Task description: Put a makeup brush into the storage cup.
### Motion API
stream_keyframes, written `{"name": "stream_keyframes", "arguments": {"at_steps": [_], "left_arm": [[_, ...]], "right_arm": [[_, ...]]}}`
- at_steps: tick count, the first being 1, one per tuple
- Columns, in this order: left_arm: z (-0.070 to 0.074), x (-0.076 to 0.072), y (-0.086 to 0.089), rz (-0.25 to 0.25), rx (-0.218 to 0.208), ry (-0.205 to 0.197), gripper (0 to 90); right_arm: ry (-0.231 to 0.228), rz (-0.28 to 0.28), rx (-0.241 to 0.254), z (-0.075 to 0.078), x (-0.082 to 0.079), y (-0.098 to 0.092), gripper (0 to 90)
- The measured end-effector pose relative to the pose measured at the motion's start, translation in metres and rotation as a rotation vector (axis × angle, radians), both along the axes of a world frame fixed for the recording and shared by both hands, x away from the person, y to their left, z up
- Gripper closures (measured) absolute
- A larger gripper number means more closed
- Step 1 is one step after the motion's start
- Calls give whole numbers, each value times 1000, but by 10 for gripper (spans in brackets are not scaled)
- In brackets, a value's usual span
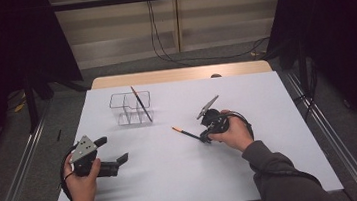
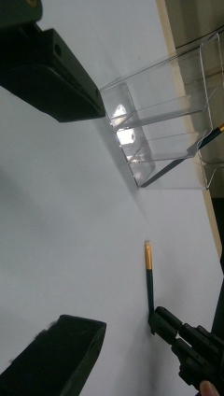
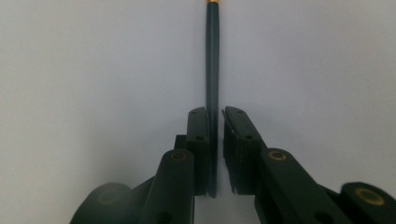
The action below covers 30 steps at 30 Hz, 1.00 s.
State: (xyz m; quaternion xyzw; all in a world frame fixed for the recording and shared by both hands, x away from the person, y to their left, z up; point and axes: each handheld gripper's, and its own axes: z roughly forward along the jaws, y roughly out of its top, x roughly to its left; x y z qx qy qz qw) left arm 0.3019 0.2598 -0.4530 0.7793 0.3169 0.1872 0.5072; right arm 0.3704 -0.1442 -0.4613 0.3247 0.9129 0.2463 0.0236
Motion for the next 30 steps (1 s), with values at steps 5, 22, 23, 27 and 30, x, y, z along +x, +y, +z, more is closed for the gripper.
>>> {"name": "stream_keyframes", "arguments": {"at_steps": [5, 22, 23, 27, 30], "left_arm": [[0, 1, -1, -3, 11, -2, 7], [0, 2, -3, -5, 5, 3, 7], [0, 2, -3, -6, 4, 4, 7], [-1, 3, -3, -10, -6, 12, 6], [-2, 3, -4, -16, -16, 14, 5]], "right_arm": [[23, -6, -50, 2, 3, 7, 827], [34, -88, -50, 3, 1, 8, 858], [28, -92, -35, 2, 0, 7, 858], [3, -101, -3, 2, -4, 2, 858], [-10, -119, 33, 5, -6, -5, 858]]}}
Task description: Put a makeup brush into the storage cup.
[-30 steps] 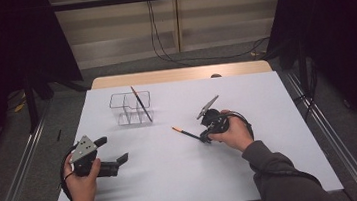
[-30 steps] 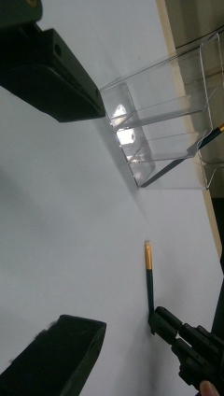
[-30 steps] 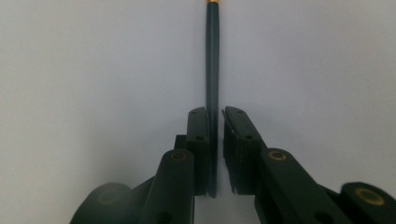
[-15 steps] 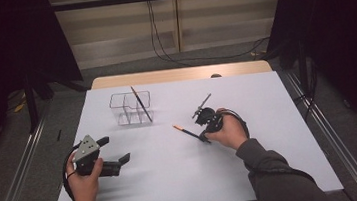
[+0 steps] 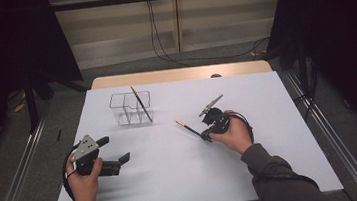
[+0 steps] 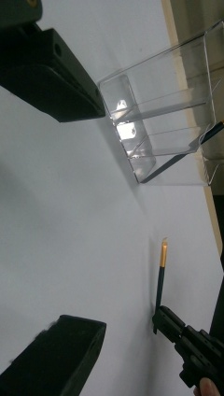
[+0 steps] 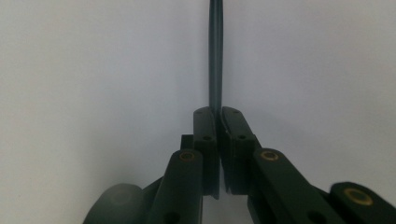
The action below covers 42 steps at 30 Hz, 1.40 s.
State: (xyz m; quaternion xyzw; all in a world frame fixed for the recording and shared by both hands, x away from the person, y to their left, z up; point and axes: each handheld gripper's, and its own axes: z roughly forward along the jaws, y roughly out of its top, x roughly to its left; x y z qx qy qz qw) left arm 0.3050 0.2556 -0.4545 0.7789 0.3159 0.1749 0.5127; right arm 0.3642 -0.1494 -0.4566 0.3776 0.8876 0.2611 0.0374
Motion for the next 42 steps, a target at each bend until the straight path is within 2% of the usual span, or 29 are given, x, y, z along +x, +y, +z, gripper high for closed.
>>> {"name": "stream_keyframes", "arguments": {"at_steps": [2, 3, 6, 8, 13, 14, 15, 16, 21, 23, 28, 30, 32, 34, 36, 37, 38, 39, 42], "left_arm": [[0, 0, -1, -5, -3, 2, 5], [0, 0, -2, 9, 1, 2, 4], [-1, 1, -5, 2, -25, 11, 3], [-1, 2, -6, -3, -18, 13, 3], [0, 3, -10, -5, -22, 13, 2], [0, 4, -11, -19, -38, 14, 2], [0, 4, -11, -26, -39, 13, 2], [1, 4, -13, -8, -41, 11, 2], [3, 7, -18, -28, -67, 17, 1], [4, 8, -20, -21, -65, 15, 1], [6, 11, -27, -32, -101, 18, 1], [8, 12, -30, -21, -103, 15, 1], [9, 13, -35, -24, -125, 26, 1], [10, 13, -38, -24, -126, 23, 1], [10, 15, -41, -47, -156, 31, 1], [11, 15, -43, -29, -154, 31, 0], [11, 16, -46, -28, -176, 40, 0], [11, 16, -48, -23, -178, 44, 0], [12, 18, -54, -39, -191, 52, 0]], "right_arm": [[-7, -14, 34, 2, -1, -5, 858], [-11, -18, 56, 3, -2, -8, 859], [-34, -32, 104, 5, -5, -14, 858], [-53, -36, 146, 6, -7, -18, 858], [-89, -47, 198, 7, -13, -22, 858], [-94, -42, 210, 7, -14, -23, 858], [-102, -47, 218, 8, -15, -23, 858], [-104, -50, 225, 8, -16, -23, 858], [-131, -48, 258, 10, -21, -24, 858], [-144, -44, 268, 10, -23, -24, 858], [-163, -33, 299, 13, -27, -21, 858], [-175, -29, 309, 14, -29, -19, 858], [-179, -24, 327, 15, -31, -18, 858], [-188, -17, 334, 16, -32, -17, 858], [-187, -20, 346, 17, -33, -16, 858], [-192, -17, 350, 18, -34, -16, 858], [-196, -14, 359, 18, -34, -16, 858], [-195, -18, 367, 18, -35, -16, 858], [-200, -11, 372, 19, -36, -14, 858]]}}
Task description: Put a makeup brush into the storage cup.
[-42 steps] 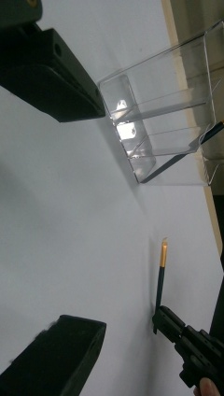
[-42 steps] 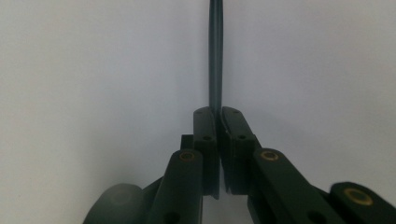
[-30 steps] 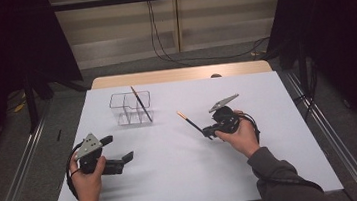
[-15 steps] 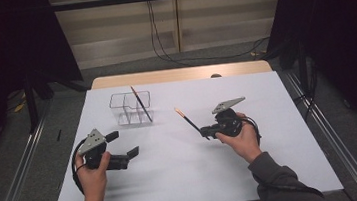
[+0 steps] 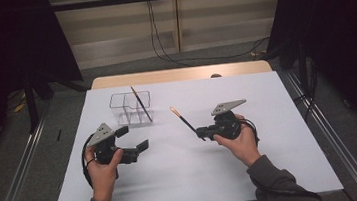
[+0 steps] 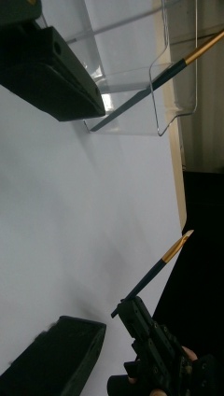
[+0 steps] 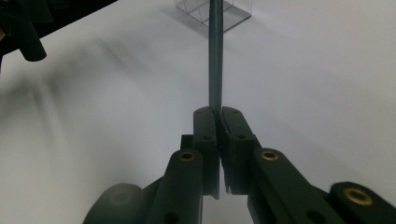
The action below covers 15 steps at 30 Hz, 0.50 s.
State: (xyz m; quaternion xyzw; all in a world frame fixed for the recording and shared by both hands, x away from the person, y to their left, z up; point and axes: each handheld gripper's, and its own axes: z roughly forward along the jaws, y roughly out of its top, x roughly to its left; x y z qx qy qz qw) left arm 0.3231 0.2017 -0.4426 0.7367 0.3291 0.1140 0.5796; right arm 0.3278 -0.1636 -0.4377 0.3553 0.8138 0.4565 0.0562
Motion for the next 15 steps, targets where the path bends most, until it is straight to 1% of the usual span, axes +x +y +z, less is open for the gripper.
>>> {"name": "stream_keyframes", "arguments": {"at_steps": [1, 2, 3, 5, 8, 9, 10, 11, 12, 13, 15], "left_arm": [[0, 0, -2, 2, 1, 0, 0], [0, 1, -4, -1, -8, 2, 0], [0, 1, -6, 5, -12, 9, 1], [0, 3, -9, 2, -20, 22, 0], [0, 4, -14, 3, -35, 25, 0], [0, 5, -15, -4, -43, 28, 0], [0, 6, -16, -23, -55, 29, 0], [0, 5, -19, 2, -46, 30, 0], [1, 6, -20, 2, -46, 30, 0], [0, 7, -22, -15, -64, 35, 0], [1, 8, -24, -11, -62, 40, 0]], "right_arm": [[-3, 1, -1, 0, 0, 0, 858], [-6, -2, 1, 0, 0, 0, 858], [-6, 1, 4, 0, 0, 0, 858], [-8, 4, 6, 0, -1, 1, 858], [-11, 10, 9, 0, -1, 1, 858], [-11, 10, 11, 0, -2, 1, 858], [-12, 9, 13, 0, -2, 1, 858], [-15, 11, 15, 0, -2, 1, 858], [-13, 13, 20, 1, -2, 2, 858], [-14, 10, 19, 1, -3, 2, 858], [-14, 15, 23, 1, -4, 3, 858]]}}
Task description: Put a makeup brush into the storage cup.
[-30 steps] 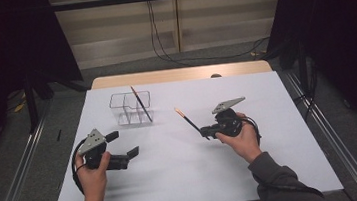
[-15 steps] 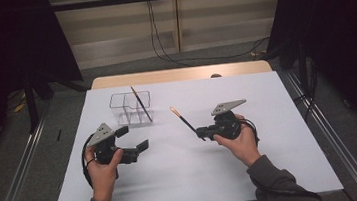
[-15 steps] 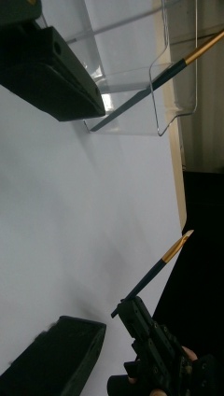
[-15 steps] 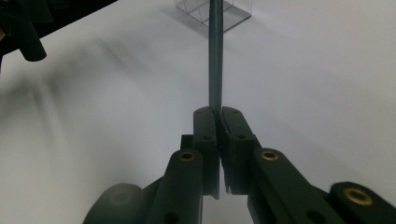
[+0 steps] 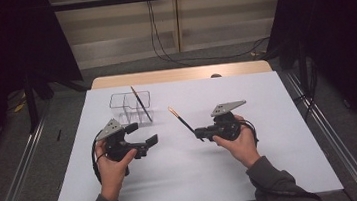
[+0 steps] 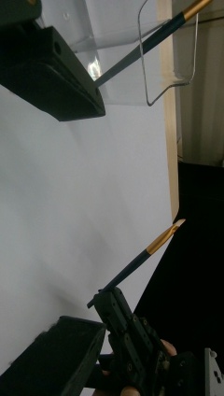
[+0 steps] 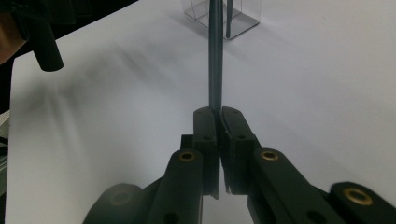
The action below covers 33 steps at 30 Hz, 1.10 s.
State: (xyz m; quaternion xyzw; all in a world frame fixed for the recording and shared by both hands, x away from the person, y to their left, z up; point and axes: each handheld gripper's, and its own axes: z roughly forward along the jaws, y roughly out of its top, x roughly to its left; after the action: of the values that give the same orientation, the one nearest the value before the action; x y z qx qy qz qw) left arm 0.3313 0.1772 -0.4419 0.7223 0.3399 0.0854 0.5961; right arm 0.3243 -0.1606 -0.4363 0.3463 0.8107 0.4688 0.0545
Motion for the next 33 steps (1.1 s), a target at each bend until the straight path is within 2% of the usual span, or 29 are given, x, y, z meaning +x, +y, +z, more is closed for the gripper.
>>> {"name": "stream_keyframes", "arguments": {"at_steps": [1, 2, 3, 5, 7, 12, 14, 15, 16, 17, 20, 21, 22, 23, 26, 33], "left_arm": [[0, -1, -2, 17, 2, 3, 0], [0, 0, -3, 4, 7, 3, 0], [0, 1, -5, -8, -15, 3, 0], [0, 1, -7, -3, -6, 4, 0], [1, 0, -11, 26, 16, 14, 0], [2, 1, -15, 20, 9, 11, 1], [2, 1, -15, 15, 0, 12, 23], [2, 2, -16, 6, -26, 9, 34], [2, 2, -15, 10, -32, 10, 47], [3, 2, -16, 31, -21, 12, 57], [3, 2, -16, 25, -41, 12, 91], [2, 2, -18, 31, -59, 15, 102], [2, 3, -18, 16, -73, 17, 106], [2, 4, -18, 7, -62, 13, 124], [1, 4, -21, 6, -75, 18, 149], [1, 3, -28, -12, -71, 27, 226]], "right_arm": [[-5, 3, -3, 0, 0, 0, 858], [-7, 5, -2, 0, -1, 1, 858], [-6, 8, 0, 1, -1, 2, 858], [-14, 10, 0, 1, -1, 3, 858], [-14, 13, 2, 2, -2, 4, 858], [-22, 19, 0, 1, -2, 8, 858], [-20, 22, 7, 2, -3, 8, 858], [-24, 22, 7, 2, -3, 9, 858], [-25, 20, 7, 2, -3, 9, 858], [-26, 24, 7, 2, -3, 10, 858], [-29, 27, 9, 3, -4, 11, 858], [-28, 28, 12, 3, -4, 12, 858], [-28, 29, 12, 3, -5, 12, 858], [-34, 30, 12, 3, -5, 13, 858], [-32, 29, 16, 4, -5, 14, 858], [-38, 33, 18, 4, -5, 16, 858]]}}
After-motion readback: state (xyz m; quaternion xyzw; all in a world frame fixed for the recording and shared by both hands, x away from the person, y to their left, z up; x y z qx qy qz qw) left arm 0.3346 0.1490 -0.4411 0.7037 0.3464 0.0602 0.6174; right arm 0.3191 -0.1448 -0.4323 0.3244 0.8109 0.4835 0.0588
